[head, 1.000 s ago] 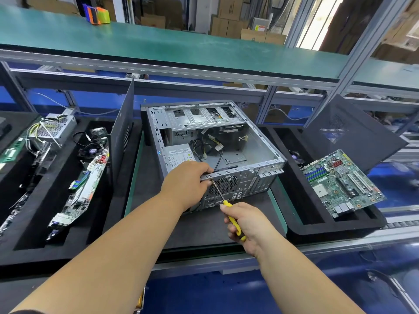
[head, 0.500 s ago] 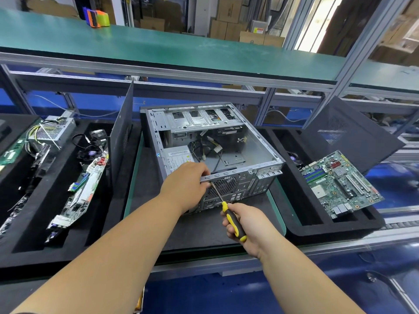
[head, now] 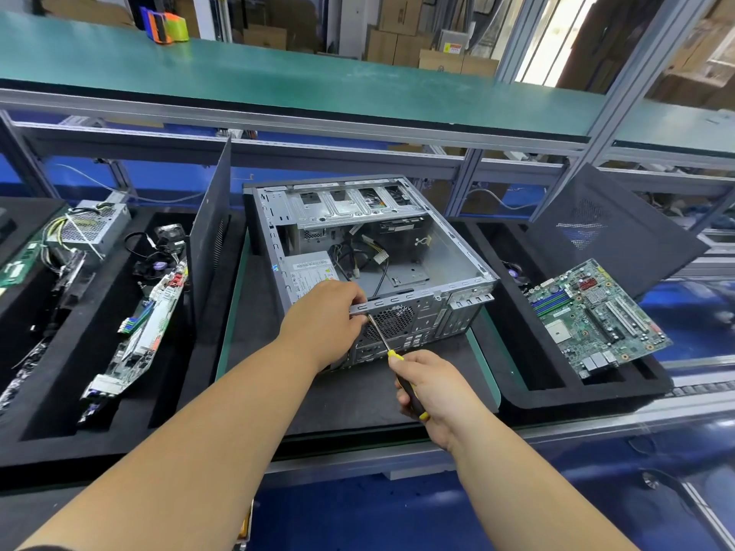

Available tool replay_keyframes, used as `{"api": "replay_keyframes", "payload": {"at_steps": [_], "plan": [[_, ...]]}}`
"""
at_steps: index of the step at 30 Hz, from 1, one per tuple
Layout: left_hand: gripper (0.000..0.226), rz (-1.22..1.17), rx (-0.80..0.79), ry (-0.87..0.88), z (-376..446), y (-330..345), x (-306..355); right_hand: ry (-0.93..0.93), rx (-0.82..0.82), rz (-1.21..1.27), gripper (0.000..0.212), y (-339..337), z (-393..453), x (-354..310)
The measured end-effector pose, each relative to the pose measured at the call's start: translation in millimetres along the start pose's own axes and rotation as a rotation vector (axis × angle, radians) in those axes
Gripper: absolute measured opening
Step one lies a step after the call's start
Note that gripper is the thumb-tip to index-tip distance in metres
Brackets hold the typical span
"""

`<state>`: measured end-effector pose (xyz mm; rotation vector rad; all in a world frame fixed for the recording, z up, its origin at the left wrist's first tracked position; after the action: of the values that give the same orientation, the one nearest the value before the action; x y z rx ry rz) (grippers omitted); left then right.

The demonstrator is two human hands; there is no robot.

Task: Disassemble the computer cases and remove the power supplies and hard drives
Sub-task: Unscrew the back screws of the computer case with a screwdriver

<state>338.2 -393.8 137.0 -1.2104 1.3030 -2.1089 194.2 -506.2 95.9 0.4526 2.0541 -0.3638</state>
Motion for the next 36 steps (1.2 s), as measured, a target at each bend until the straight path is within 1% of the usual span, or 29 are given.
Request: {"api": "replay_keyframes", "payload": {"at_steps": [2, 4, 6, 8, 12, 19, 25, 28, 32, 36], "plan": [[0.022, 0.003, 0.003, 0.003, 0.0, 0.1, 0.1, 0.078, -0.004, 0.08, 0.021, 1.8, -3.1, 3.3], [0.021, 0.003, 0.01, 0.009, 0.2, 0.3, 0.6, 0.158, -0.017, 0.158, 0.034, 3.9, -6.6, 5.6], [0.021, 0.004, 0.014, 0.009, 0.5, 0.4, 0.7, 0.192, -0.014, 0.15, 0.04, 5.2, -8.4, 5.1], [0.021, 0.006, 0.014, 0.007, 0.5, 0.9, 0.0, 0.201, 0.008, 0.097, 0.039, 5.1, -8.6, 3.0], [0.02, 0.004, 0.017, 0.009, 0.6, 1.2, -0.6, 0.162, 0.036, 0.029, 0.035, 3.2, -5.7, -0.8], [0.021, 0.015, 0.02, 0.011, 0.5, 1.0, 0.1, 0.093, 0.026, -0.039, 0.026, 1.5, -2.3, 1.9], [0.021, 0.018, 0.016, 0.013, 0.6, 1.4, -0.2, -0.053, 0.043, -0.147, 0.024, -2.3, -0.5, -3.6], [0.021, 0.02, 0.016, 0.009, 1.0, 1.6, -0.2, -0.141, 0.112, -0.334, 0.027, -5.1, -2.4, -11.7], [0.02, 0.021, 0.005, 0.004, 1.7, 2.7, -0.1, -0.338, 0.253, -0.794, 0.03, -2.3, -12.3, -30.7], [0.016, 0.01, -0.005, -0.001, 2.7, 1.9, -0.5, -0.513, 0.368, -1.195, 0.02, 13.0, -24.6, -42.5]]}}
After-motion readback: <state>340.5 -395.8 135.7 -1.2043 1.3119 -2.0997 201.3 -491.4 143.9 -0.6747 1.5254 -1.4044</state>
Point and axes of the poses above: each hand's wrist, its own z-axis towards the middle knuckle, its own y-axis out of the palm, x = y × z, the point moved 7 cm from there along z, towards the middle knuckle, and after that the axes turned 2 degrees about -y, right-handed, at the moved point
